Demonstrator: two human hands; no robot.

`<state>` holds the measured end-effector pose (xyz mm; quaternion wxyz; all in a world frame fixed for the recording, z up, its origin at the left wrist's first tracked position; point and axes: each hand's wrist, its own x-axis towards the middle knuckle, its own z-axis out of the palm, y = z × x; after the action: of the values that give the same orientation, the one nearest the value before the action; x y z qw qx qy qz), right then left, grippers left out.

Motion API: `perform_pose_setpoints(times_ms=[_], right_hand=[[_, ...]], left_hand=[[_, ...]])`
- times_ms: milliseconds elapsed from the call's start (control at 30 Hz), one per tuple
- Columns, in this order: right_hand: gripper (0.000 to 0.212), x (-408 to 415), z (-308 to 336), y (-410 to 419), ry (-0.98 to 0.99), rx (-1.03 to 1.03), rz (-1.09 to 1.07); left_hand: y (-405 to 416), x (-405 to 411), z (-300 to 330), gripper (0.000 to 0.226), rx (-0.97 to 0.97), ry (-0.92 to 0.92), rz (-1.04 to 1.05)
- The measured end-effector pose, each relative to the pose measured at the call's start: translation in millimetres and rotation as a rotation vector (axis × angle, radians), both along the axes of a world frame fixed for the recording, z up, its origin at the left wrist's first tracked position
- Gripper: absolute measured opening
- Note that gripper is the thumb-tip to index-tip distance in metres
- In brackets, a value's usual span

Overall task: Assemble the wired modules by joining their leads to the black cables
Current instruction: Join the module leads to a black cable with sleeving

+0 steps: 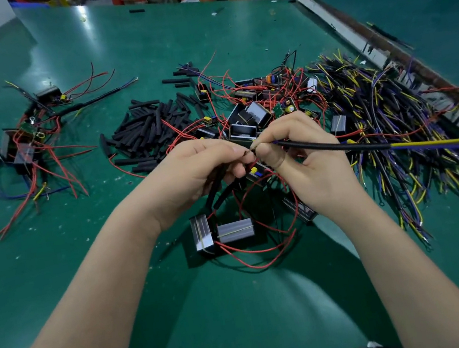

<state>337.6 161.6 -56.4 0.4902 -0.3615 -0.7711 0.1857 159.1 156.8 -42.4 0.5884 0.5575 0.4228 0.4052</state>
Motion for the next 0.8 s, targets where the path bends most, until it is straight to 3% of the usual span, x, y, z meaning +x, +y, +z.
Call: perform_pose_setpoints(times_ms=[167,367,633,800], right_hand=[[0.011,1,1,-1,-0.034,-0.065,0.029],[0.015,1,-5,2,-0.206,0.104,-0.066],[0.006,-2,-9,1,-0.43,0.272,-0.3],[0.003,-7,-10,-2,-0.458,0.276,-0.4]], left_hand=[[0,-1,-4,0.025,0.072,0.096,0.025],[4,-3,-14,0.022,0.209,0.359,0.068],[5,3,-15,0.025,0.315,0.435,0.207],[3,5,-14,0.018,0.375,0.45,0.263]])
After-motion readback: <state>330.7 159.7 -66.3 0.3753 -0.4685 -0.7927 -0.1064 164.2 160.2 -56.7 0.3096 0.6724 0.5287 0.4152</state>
